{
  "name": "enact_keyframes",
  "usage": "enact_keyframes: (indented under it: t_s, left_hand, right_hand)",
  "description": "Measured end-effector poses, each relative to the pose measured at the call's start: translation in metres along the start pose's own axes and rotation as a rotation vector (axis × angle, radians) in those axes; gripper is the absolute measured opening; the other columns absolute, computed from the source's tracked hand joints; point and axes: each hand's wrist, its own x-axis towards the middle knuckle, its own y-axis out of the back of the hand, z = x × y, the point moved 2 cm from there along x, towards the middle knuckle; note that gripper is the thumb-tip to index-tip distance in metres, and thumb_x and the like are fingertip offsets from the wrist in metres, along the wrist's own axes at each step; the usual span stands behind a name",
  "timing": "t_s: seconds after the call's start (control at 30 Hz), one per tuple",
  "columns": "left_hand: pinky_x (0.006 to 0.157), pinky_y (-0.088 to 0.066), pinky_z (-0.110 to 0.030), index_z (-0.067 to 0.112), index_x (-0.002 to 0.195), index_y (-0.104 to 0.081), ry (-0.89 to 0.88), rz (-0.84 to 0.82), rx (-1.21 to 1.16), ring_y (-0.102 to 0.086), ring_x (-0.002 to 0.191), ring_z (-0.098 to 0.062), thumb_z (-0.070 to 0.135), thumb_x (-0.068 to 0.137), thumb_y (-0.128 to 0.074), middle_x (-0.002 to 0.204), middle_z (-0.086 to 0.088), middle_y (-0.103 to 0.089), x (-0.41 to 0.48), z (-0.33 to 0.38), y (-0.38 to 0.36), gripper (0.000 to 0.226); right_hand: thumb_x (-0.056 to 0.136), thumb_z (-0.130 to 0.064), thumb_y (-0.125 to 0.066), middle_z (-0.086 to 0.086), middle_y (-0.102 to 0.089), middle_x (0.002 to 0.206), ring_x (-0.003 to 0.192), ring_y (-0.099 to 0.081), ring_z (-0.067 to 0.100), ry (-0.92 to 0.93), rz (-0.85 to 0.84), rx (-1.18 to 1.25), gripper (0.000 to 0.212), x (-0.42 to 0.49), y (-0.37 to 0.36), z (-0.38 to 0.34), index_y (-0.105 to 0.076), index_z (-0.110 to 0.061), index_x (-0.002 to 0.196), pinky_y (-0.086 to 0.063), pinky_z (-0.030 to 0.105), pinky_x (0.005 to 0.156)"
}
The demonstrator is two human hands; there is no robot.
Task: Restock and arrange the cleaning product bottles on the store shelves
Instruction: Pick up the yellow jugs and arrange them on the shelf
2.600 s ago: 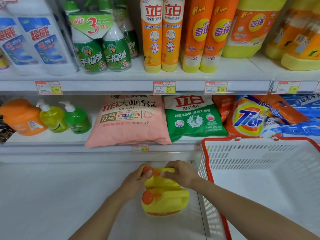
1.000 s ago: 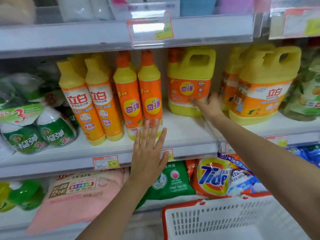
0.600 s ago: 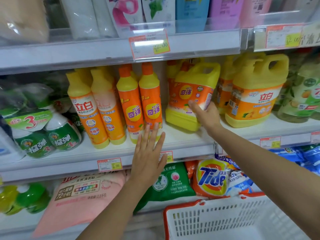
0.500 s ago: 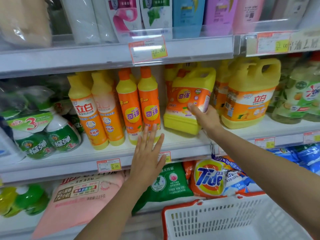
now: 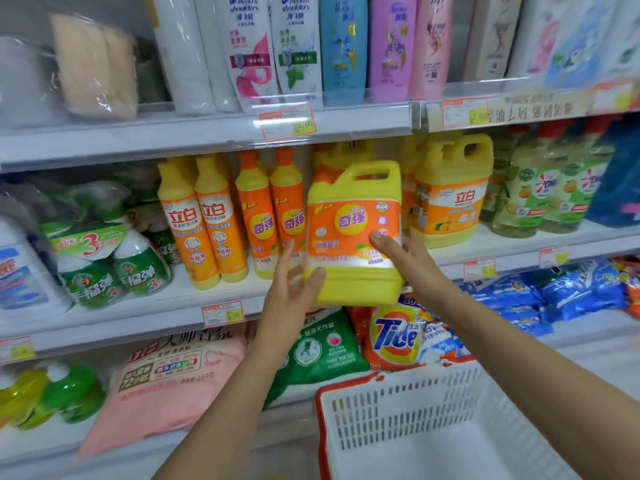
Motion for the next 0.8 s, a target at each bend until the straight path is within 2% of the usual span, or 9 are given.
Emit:
enact_keyframes:
  t_s: [0.07, 0.13, 0.23, 0.37, 0.43, 0.53, 0.63, 0.7, 0.8]
  left_hand:
    - [0.093, -0.041, -0.021, 0.046, 0.140, -0.034, 0.081, -0.038, -0.099, -0.044, 0.123, 0.001, 0.046, 0.086, -0.060, 0.136, 0.022, -0.045, -0.011, -0.001, -0.002, 0.060]
    - [0.097, -0.047, -0.031, 0.049, 0.130, -0.043, 0.121, -0.014, -0.181, -0.050, 0.125, -0.008, 0.046, 0.081, -0.067, 0.137, 0.016, -0.052, -0.021, -0.004, 0.004, 0.055]
    - [0.099, -0.051, -0.045, 0.045, 0.129, -0.052, 0.169, 0.032, -0.234, -0.062, 0.116, -0.014, 0.054, 0.072, -0.074, 0.133, 0.008, -0.061, -0.034, -0.004, 0.016, 0.062]
    - [0.096, -0.053, -0.049, 0.050, 0.116, -0.055, 0.241, 0.049, -0.269, -0.068, 0.107, -0.018, 0.060, 0.062, -0.077, 0.123, 0.008, -0.066, -0.045, 0.010, 0.027, 0.059]
    - [0.093, -0.054, -0.051, 0.044, 0.122, -0.055, 0.280, 0.052, -0.283, -0.068, 0.104, -0.020, 0.059, 0.067, -0.077, 0.119, 0.006, -0.068, -0.047, 0.018, 0.031, 0.061]
    - [0.090, -0.056, -0.053, 0.039, 0.128, -0.054, 0.302, 0.084, -0.316, -0.070, 0.099, -0.021, 0.056, 0.070, -0.078, 0.115, 0.003, -0.070, -0.050, 0.023, 0.035, 0.065]
    - [0.096, -0.053, -0.051, 0.051, 0.119, -0.055, 0.215, 0.070, -0.331, -0.069, 0.105, -0.019, 0.055, 0.060, -0.082, 0.118, 0.006, -0.070, -0.058, 0.022, 0.036, 0.065]
    - [0.095, -0.054, -0.049, 0.054, 0.120, -0.052, 0.166, 0.053, -0.334, -0.069, 0.105, -0.019, 0.045, 0.065, -0.081, 0.118, 0.002, -0.071, -0.062, 0.020, 0.037, 0.063]
    - [0.097, -0.053, -0.045, 0.056, 0.133, -0.043, 0.085, 0.023, -0.224, -0.061, 0.117, -0.017, 0.040, 0.077, -0.076, 0.128, 0.006, -0.062, -0.063, 0.019, 0.039, 0.067]
  right_hand:
    - [0.079, -0.056, -0.070, 0.004, -0.073, 0.113, 0.098, -0.073, 0.023, -0.059, -0.032, 0.002, 0.065, -0.024, -0.009, 0.003, -0.056, -0.015, 0.128, -0.056, 0.049, 0.091]
    - [0.080, -0.058, -0.070, -0.002, -0.070, 0.111, 0.093, -0.073, 0.017, -0.116, -0.038, 0.033, 0.079, -0.042, -0.016, 0.003, -0.037, -0.017, 0.139, -0.059, 0.046, 0.084]
    - [0.075, -0.048, -0.072, -0.007, -0.061, 0.123, 0.102, -0.069, 0.012, -0.091, -0.185, 0.049, 0.104, -0.061, -0.020, -0.004, 0.000, -0.044, 0.149, -0.060, 0.035, 0.079]
    - [0.076, -0.035, -0.080, -0.017, -0.051, 0.132, 0.109, -0.065, 0.004, -0.007, -0.282, -0.035, 0.083, -0.082, -0.032, -0.018, -0.033, -0.051, 0.143, -0.057, 0.029, 0.085]
    - [0.072, -0.048, -0.083, -0.015, -0.051, 0.137, 0.120, -0.060, 0.012, -0.016, -0.240, -0.029, 0.079, -0.082, -0.036, -0.023, -0.040, -0.057, 0.138, -0.053, 0.042, 0.098]
    - [0.058, -0.062, -0.085, -0.008, -0.050, 0.142, 0.128, -0.054, 0.022, -0.056, -0.204, -0.016, 0.102, -0.079, -0.036, -0.025, -0.031, -0.056, 0.144, -0.046, 0.055, 0.105]
    - [0.063, -0.067, -0.078, -0.006, -0.056, 0.134, 0.117, -0.062, 0.022, -0.112, -0.135, 0.014, 0.116, -0.075, -0.042, -0.020, -0.016, -0.035, 0.155, -0.050, 0.053, 0.101]
    - [0.073, -0.067, -0.071, 0.000, -0.065, 0.130, 0.112, -0.067, 0.025, -0.128, -0.143, 0.068, 0.095, -0.071, -0.049, -0.016, -0.038, -0.019, 0.148, -0.050, 0.055, 0.100]
    - [0.079, -0.050, -0.072, 0.004, -0.072, 0.118, 0.105, -0.071, 0.025, -0.078, -0.054, 0.143, 0.060, -0.066, -0.056, -0.009, -0.055, -0.020, 0.129, -0.052, 0.055, 0.098]
